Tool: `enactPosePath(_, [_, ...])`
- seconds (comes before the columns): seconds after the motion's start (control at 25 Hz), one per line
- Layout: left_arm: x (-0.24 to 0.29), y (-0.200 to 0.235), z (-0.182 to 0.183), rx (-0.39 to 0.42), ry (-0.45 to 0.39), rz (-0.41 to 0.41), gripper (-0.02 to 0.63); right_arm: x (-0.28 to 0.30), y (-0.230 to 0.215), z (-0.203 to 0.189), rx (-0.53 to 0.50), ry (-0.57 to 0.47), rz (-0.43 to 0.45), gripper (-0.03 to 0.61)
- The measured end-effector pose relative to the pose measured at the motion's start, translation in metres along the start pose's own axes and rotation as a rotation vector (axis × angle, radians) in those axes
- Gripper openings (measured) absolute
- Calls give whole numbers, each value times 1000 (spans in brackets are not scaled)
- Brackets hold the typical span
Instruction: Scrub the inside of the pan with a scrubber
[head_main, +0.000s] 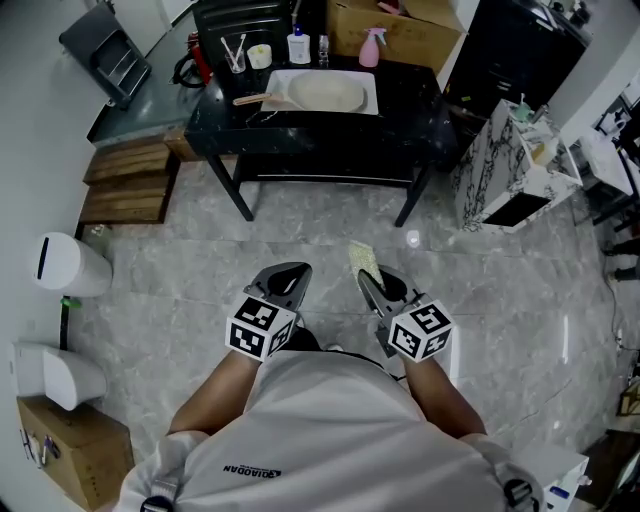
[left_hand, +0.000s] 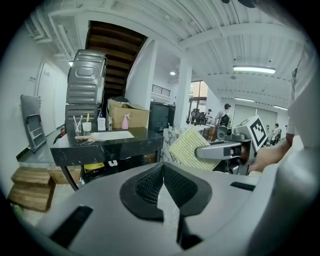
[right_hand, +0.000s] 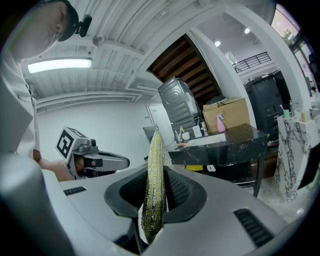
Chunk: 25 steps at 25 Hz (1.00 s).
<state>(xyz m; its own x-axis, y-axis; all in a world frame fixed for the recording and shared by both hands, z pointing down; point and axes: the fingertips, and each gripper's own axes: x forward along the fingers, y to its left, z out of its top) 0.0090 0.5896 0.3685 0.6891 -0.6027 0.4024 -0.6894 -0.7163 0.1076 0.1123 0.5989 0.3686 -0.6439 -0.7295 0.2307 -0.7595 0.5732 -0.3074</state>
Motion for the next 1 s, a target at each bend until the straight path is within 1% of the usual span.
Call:
enactPosePath(0.24, [21,25,-1,-19,2,-2,15,25,-14,-2,-5,19,10,80])
enactPosePath(0.44, [50,65,2,-32,11,-20,15,66,-43,9,-2,33,-13,80])
enactPosePath(0.68, [101,134,40,-24,-6,-67,15,135,-83,43,-22,56,-47,80])
enactPosePath(0.84, [134,182,63,-16,3,-104,15,184,-108,66,-3,75,-73,80])
enactPosePath(1.0, [161,233,85,14,1,-120,15,235,-130,86,12,75,-89,80])
